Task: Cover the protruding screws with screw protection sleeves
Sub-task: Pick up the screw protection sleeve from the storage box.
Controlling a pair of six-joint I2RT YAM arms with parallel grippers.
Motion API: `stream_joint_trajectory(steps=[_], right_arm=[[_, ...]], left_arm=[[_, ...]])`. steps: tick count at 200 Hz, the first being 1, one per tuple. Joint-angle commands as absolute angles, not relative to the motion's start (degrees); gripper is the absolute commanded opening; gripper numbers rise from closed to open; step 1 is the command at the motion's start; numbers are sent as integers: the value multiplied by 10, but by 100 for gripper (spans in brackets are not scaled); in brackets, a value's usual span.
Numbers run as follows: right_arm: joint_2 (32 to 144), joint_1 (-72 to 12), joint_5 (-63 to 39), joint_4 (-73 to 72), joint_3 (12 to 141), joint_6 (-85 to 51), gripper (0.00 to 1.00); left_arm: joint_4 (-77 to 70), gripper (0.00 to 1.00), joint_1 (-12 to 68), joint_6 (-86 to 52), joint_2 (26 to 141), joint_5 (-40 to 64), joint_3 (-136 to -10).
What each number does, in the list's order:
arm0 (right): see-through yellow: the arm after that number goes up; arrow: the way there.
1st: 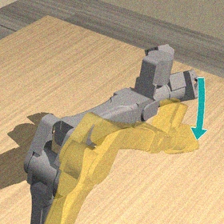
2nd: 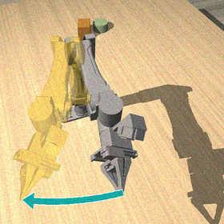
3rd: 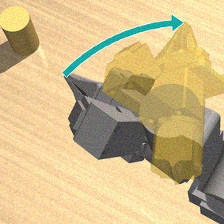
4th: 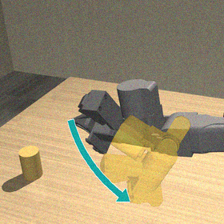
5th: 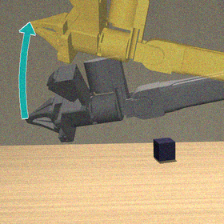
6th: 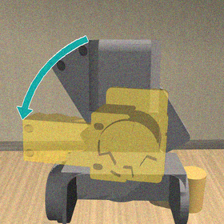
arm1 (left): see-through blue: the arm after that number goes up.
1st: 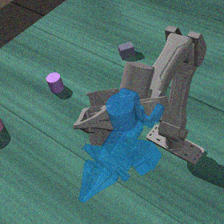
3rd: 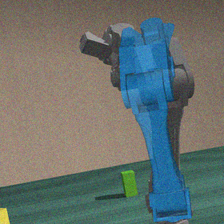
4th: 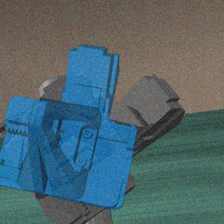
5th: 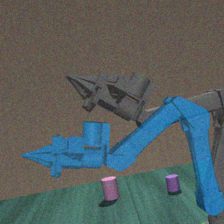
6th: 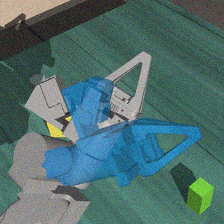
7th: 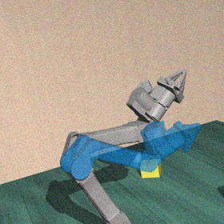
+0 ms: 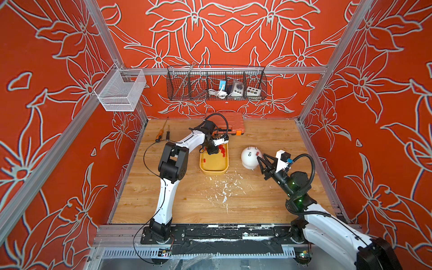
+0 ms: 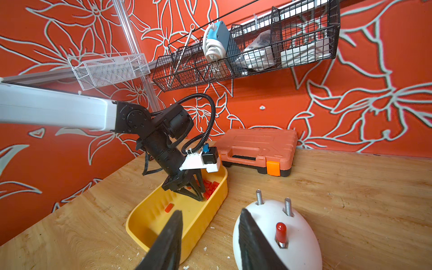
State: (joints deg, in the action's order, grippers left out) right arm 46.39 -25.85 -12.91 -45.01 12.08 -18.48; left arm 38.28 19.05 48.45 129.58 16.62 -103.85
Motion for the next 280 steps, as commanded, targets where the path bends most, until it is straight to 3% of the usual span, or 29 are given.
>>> stream_joint_trajectory(steps=[1,191,280], right_arm=[[461,-262,-127,-454,117,-186,42],[455,-263,-109,-445,117,-200,44],[454,-263,-102,-438,119,-201,44]], left_arm=[[380,26,190,492,1311,175,-1047],[328,23,193,504,1283,198,-988],[328,4,194,513,1275,196,-977]])
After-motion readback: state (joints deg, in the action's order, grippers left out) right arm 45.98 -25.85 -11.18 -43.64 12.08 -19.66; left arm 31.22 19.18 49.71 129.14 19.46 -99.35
